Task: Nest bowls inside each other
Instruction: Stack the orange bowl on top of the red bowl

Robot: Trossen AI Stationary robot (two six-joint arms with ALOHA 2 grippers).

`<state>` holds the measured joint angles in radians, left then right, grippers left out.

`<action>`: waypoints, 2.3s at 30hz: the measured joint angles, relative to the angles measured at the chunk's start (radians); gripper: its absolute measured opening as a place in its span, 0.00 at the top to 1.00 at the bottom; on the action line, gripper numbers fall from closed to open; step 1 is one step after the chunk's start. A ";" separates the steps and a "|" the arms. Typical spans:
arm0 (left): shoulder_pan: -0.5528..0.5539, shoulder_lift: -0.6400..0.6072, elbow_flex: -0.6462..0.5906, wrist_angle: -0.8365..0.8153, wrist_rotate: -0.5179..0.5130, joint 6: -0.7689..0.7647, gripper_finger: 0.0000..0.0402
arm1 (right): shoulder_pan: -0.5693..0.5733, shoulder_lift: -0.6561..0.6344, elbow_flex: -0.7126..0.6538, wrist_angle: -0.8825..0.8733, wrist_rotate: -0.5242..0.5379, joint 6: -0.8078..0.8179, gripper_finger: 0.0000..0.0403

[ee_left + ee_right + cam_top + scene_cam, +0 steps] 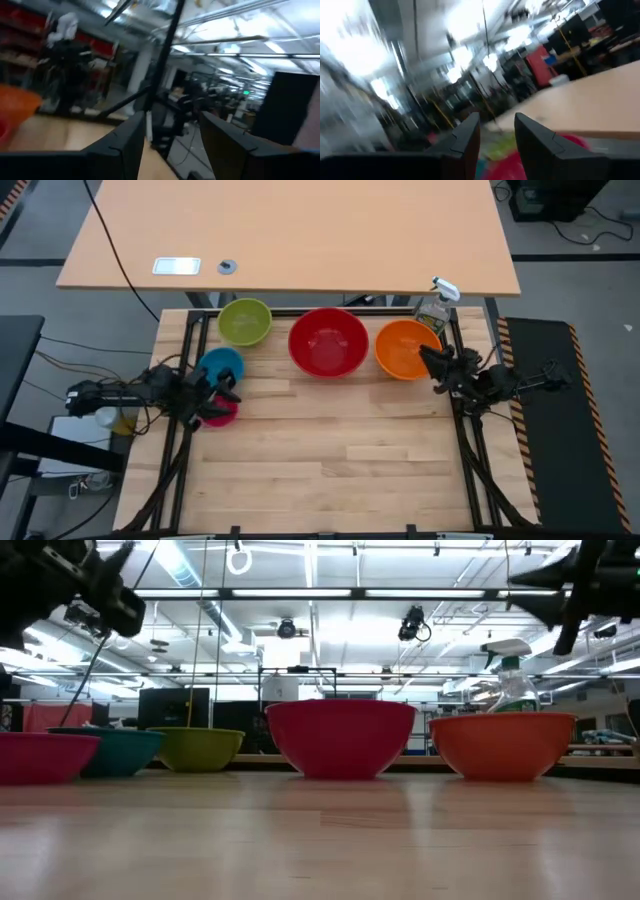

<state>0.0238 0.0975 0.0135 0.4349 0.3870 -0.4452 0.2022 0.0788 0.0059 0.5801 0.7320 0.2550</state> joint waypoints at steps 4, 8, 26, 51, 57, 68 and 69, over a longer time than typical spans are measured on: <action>0.000 0.001 0.000 0.066 0.014 0.015 0.52 | -0.009 0.003 0.007 0.158 -0.024 0.029 0.68; 0.000 0.001 0.049 -0.001 -0.097 0.074 0.52 | -0.031 0.054 0.117 0.169 -0.163 -0.057 0.68; 0.003 0.210 0.354 -0.454 -0.245 0.229 0.52 | -0.150 0.877 0.896 -0.863 -0.004 0.040 0.68; 0.003 0.276 0.354 -0.454 -0.341 0.258 0.52 | -0.183 1.419 1.060 -1.993 -0.308 0.404 0.30; 0.003 0.275 0.354 -0.454 -0.341 0.258 0.52 | -0.213 1.375 0.943 -1.848 -0.327 0.354 0.37; 0.003 0.276 0.354 -0.454 -0.341 0.265 0.52 | -0.231 1.376 0.861 -1.793 -0.263 0.325 0.58; 0.003 0.276 0.354 -0.455 -0.341 0.275 0.52 | -0.231 1.376 0.860 -1.794 -0.264 0.325 0.61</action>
<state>0.0265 0.3733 0.3679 -0.0196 0.0460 -0.1702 -0.0288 1.4548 0.8658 -1.2139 0.4681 0.5797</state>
